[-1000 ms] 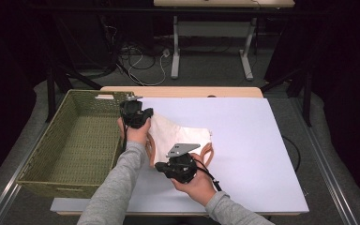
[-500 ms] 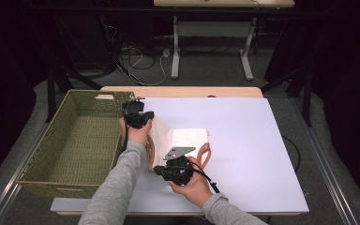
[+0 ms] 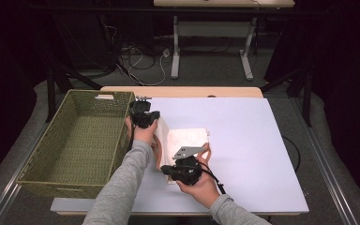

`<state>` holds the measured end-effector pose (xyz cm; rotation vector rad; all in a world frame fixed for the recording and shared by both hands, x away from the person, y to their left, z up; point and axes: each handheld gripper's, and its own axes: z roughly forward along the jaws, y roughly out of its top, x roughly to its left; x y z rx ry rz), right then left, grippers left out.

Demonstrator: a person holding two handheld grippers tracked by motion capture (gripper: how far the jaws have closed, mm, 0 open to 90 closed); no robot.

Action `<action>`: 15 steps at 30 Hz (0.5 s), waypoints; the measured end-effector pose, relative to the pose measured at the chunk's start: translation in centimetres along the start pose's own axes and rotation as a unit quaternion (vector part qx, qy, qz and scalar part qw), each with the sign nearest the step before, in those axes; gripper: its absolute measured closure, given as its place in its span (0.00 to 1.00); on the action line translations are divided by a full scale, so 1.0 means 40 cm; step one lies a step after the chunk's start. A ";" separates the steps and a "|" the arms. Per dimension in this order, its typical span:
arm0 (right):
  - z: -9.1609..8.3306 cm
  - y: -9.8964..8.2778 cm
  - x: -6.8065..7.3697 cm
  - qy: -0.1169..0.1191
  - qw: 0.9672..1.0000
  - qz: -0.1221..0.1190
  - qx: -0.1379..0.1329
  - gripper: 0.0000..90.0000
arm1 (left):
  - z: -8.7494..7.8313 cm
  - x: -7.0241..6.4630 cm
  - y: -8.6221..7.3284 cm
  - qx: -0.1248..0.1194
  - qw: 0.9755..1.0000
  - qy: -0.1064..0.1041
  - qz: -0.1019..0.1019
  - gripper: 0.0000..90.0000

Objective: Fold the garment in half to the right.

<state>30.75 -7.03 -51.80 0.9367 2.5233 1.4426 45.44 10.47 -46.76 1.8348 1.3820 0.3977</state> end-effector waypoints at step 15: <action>-0.056 -0.015 -0.035 -0.003 1.000 0.019 -0.006 0.99 | 0.033 -0.076 0.030 0.007 1.000 -0.015 0.025 0.97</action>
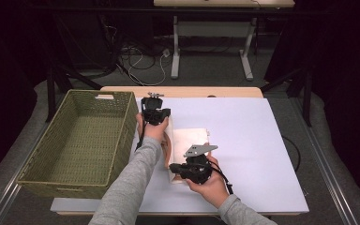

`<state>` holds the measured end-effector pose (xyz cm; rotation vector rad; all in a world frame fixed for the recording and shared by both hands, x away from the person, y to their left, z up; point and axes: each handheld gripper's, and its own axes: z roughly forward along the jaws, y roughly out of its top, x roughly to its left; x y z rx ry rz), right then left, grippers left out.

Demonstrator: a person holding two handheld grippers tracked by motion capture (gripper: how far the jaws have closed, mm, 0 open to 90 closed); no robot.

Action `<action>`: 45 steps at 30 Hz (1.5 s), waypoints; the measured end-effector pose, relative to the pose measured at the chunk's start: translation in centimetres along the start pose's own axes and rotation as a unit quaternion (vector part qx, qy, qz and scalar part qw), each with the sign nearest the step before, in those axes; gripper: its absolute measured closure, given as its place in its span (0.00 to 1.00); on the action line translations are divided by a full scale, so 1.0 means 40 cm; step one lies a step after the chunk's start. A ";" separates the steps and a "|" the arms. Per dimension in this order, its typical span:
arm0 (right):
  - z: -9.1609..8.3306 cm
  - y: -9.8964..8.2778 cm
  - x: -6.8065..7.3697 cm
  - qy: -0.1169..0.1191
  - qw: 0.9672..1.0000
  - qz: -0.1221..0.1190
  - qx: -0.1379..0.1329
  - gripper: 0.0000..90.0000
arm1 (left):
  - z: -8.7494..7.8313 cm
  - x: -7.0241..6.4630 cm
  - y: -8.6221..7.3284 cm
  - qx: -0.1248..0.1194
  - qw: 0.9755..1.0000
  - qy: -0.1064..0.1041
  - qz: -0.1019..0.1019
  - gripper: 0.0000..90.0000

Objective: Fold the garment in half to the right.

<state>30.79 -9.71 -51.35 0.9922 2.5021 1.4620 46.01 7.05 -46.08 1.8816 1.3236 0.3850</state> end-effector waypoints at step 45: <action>-0.027 -0.079 -0.054 -0.030 0.998 0.041 0.024 0.99 | 0.146 -0.069 -0.029 0.039 0.999 -0.032 0.014 0.97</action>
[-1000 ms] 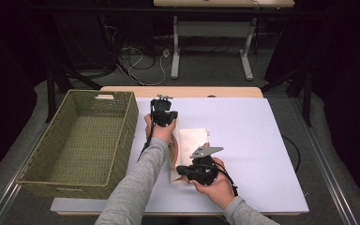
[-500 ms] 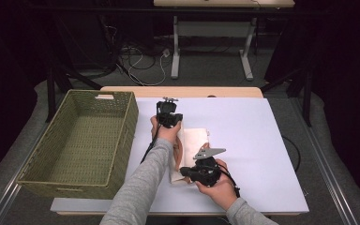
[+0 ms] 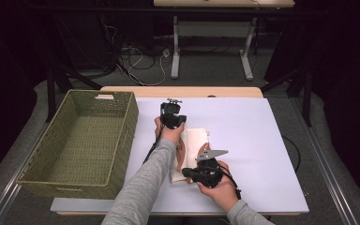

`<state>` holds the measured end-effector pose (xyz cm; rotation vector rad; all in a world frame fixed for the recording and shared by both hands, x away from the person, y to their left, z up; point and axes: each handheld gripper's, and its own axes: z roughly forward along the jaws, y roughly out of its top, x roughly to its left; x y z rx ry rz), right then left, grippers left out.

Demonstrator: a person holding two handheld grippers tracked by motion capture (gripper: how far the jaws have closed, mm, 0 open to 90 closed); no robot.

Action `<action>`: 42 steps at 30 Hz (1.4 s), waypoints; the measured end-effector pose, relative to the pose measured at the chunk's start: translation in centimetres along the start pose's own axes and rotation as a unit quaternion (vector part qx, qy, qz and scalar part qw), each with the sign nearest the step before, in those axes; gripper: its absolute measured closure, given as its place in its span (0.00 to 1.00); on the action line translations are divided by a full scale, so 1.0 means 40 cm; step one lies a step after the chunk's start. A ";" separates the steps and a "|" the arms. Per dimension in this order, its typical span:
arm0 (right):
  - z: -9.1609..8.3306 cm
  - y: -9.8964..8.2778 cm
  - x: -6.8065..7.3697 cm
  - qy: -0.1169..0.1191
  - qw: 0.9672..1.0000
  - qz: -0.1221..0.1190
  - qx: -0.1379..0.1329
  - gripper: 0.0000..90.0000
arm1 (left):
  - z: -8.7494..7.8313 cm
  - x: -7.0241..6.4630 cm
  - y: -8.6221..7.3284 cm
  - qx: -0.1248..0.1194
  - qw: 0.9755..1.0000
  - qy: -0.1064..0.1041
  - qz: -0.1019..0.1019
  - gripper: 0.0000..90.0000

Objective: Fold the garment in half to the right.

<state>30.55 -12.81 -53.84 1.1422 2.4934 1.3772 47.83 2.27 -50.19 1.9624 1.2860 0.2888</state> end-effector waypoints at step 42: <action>-0.001 0.047 -0.025 -0.082 0.988 -0.115 -0.066 0.56 | -0.056 0.061 -0.046 -0.029 0.999 -0.011 -0.020 0.46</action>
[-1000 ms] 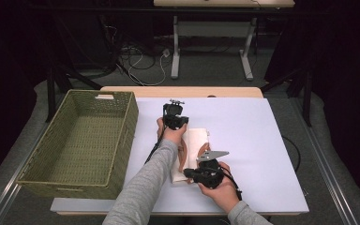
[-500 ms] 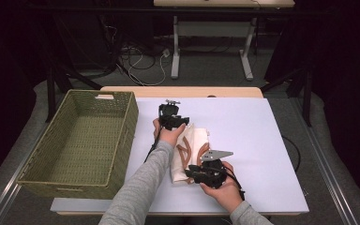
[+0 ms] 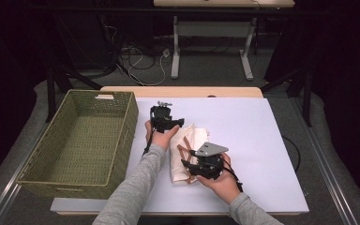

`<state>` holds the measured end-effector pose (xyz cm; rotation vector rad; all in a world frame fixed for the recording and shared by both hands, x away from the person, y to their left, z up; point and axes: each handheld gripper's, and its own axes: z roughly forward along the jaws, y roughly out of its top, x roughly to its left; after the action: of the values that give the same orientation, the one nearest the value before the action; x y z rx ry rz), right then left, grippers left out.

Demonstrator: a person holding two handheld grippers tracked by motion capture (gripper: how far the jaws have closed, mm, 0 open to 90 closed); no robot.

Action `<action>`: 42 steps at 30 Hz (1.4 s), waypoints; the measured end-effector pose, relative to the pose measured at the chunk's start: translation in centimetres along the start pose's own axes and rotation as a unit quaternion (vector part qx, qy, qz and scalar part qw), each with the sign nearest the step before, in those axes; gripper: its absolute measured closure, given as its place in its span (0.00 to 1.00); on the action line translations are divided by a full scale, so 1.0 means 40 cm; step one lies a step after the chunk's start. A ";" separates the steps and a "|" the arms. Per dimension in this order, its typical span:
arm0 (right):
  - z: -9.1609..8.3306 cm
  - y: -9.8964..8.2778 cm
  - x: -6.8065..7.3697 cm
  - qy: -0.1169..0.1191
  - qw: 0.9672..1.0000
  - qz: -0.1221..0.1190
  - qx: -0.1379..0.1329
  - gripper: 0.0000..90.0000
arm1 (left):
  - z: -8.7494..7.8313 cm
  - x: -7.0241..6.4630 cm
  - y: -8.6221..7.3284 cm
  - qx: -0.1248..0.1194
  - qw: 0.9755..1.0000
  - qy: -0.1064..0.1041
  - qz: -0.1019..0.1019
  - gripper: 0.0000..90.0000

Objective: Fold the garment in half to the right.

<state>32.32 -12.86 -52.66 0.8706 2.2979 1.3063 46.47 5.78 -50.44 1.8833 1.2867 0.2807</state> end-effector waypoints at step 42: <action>0.201 0.043 -0.086 -0.040 0.992 0.087 0.081 0.91 | -0.042 0.035 -0.021 -0.027 0.999 -0.028 -0.033 0.15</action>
<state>40.06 -9.33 -55.27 1.1783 2.3348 1.1397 45.54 7.93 -50.33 1.7872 1.2887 0.2243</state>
